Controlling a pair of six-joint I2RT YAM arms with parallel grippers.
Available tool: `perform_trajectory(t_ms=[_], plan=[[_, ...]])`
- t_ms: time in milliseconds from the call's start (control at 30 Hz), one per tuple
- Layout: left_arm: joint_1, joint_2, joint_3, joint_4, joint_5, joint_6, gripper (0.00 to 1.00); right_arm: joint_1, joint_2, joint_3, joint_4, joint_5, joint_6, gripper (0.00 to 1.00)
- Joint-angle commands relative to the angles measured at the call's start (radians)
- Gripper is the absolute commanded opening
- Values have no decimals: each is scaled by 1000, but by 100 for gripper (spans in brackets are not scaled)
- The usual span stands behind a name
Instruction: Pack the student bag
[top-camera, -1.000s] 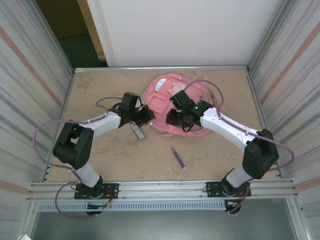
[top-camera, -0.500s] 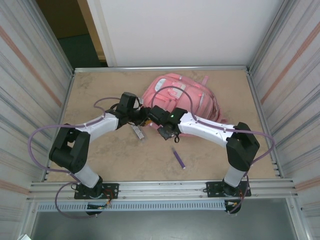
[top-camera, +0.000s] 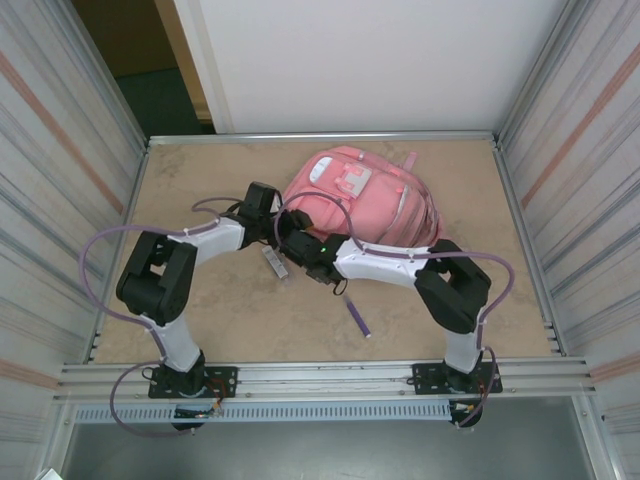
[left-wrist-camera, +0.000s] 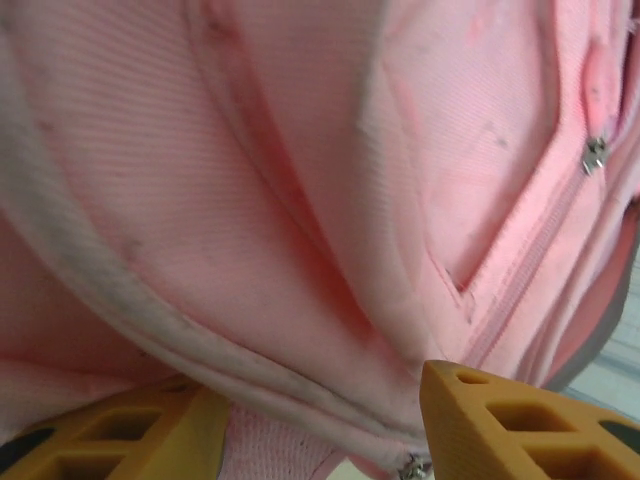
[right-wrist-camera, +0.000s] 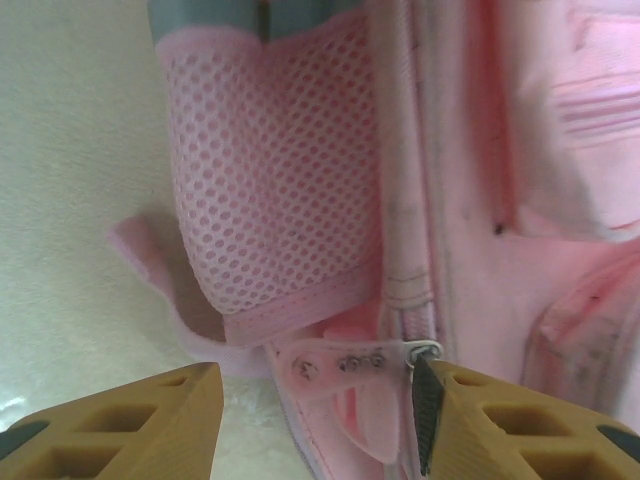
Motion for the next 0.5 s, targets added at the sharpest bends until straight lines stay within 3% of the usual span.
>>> perform_trajectory(t_ms=[0, 133, 267, 467], plan=[[14, 24, 35, 11, -57, -17, 46, 7, 47, 36, 1, 109, -9, 53], [14, 40, 44, 16, -43, -13, 20, 7, 98, 50, 5, 241, 12, 51], [13, 30, 28, 34, -6, -12, 0, 13, 103, 83, -30, 272, 51, 50], [14, 1, 8, 34, 38, 1, 0, 20, 99, 144, -133, 239, 121, 46]])
